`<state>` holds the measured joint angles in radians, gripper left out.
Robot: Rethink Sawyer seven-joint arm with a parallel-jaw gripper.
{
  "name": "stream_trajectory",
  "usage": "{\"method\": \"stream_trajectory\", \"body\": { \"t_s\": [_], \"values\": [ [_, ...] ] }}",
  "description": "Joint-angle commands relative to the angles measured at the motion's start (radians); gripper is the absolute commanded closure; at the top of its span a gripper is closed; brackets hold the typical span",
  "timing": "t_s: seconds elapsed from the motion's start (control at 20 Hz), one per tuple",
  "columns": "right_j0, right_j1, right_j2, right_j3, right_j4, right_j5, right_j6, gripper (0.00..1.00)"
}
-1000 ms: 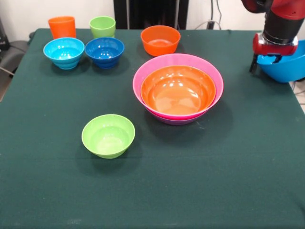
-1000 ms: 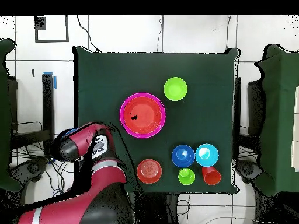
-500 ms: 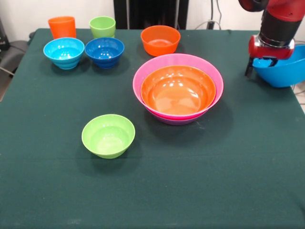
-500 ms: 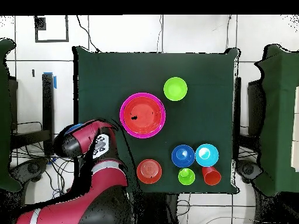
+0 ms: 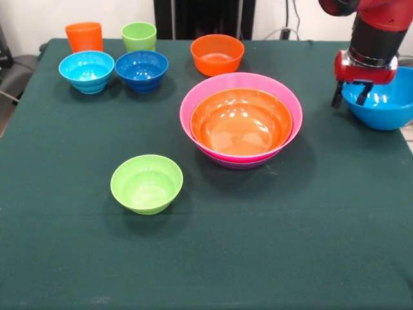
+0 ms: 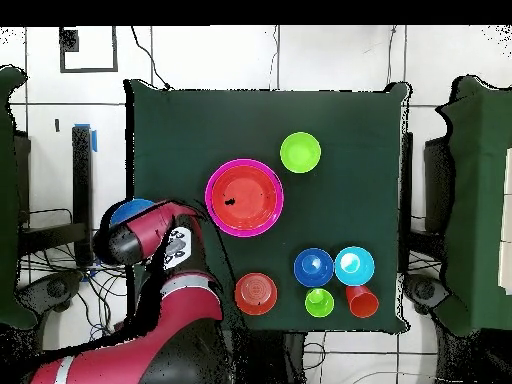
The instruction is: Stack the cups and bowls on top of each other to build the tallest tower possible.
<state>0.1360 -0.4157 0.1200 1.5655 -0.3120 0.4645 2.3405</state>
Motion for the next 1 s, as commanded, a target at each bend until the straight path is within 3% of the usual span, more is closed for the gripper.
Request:
{"method": "stream_trajectory", "body": {
  "t_s": [0.05, 0.1, 0.15, 0.65, 0.75, 1.0],
  "values": [
    [-0.048, 0.069, 0.004, -0.052, 0.002, 0.0, 0.039, 1.0],
    [-0.05, 0.07, 0.004, -0.051, 0.007, 0.003, 0.039, 1.0],
    [-0.052, 0.071, 0.004, -0.048, 0.017, 0.009, 0.032, 0.0],
    [-0.054, 0.069, 0.005, -0.038, 0.019, -0.001, 0.037, 0.0],
    [-0.028, 0.067, -0.025, -0.053, 0.003, -0.054, 0.069, 0.0],
    [-0.015, 0.066, -0.039, -0.056, 0.005, -0.075, 0.081, 0.0]
  ]
}}
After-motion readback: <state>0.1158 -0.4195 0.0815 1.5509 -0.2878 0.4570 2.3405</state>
